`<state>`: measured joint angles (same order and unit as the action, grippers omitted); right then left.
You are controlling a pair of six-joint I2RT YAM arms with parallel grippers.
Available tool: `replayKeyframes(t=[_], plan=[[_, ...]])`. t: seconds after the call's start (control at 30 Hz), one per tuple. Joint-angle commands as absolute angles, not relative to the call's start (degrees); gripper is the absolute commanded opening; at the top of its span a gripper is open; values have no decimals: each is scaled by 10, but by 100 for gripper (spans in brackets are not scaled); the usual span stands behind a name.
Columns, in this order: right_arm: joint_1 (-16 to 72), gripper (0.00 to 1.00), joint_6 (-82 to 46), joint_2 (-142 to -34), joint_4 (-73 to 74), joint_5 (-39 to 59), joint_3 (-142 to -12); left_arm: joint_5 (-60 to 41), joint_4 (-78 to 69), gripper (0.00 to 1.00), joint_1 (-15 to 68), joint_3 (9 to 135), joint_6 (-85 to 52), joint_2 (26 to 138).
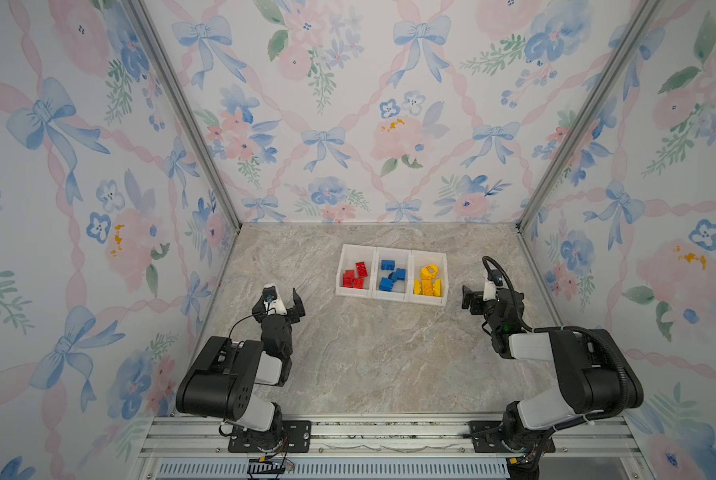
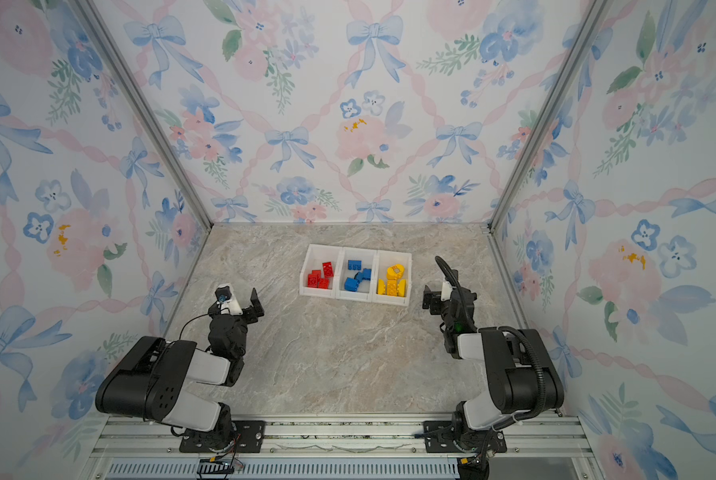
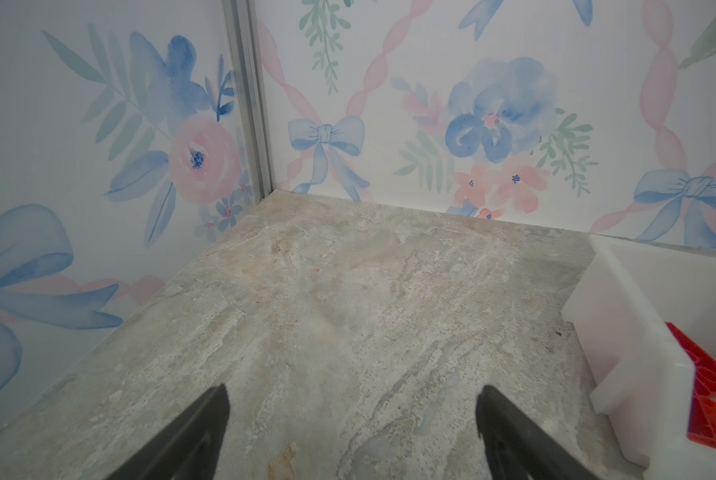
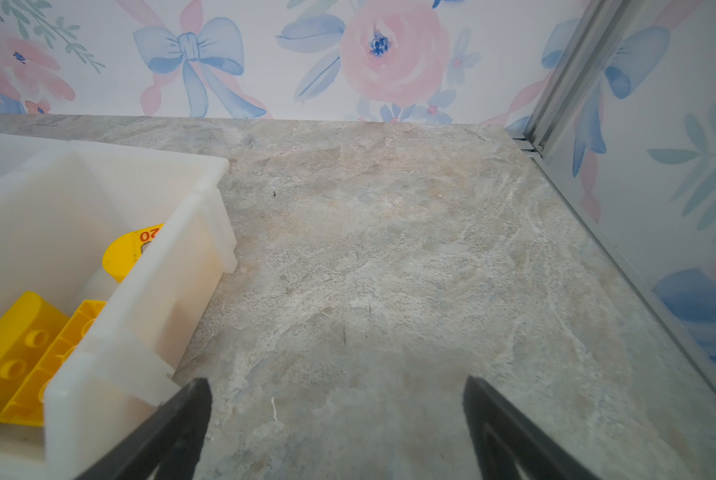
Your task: Sort the legos into containers by color
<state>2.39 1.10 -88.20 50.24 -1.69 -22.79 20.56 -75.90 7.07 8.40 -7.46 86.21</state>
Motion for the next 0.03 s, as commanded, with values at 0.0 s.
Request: replayKeyframes(t=[0.0], plan=[[22,97,9,-885,519,-13,-223,208,-784,95,68,92,-65,874]])
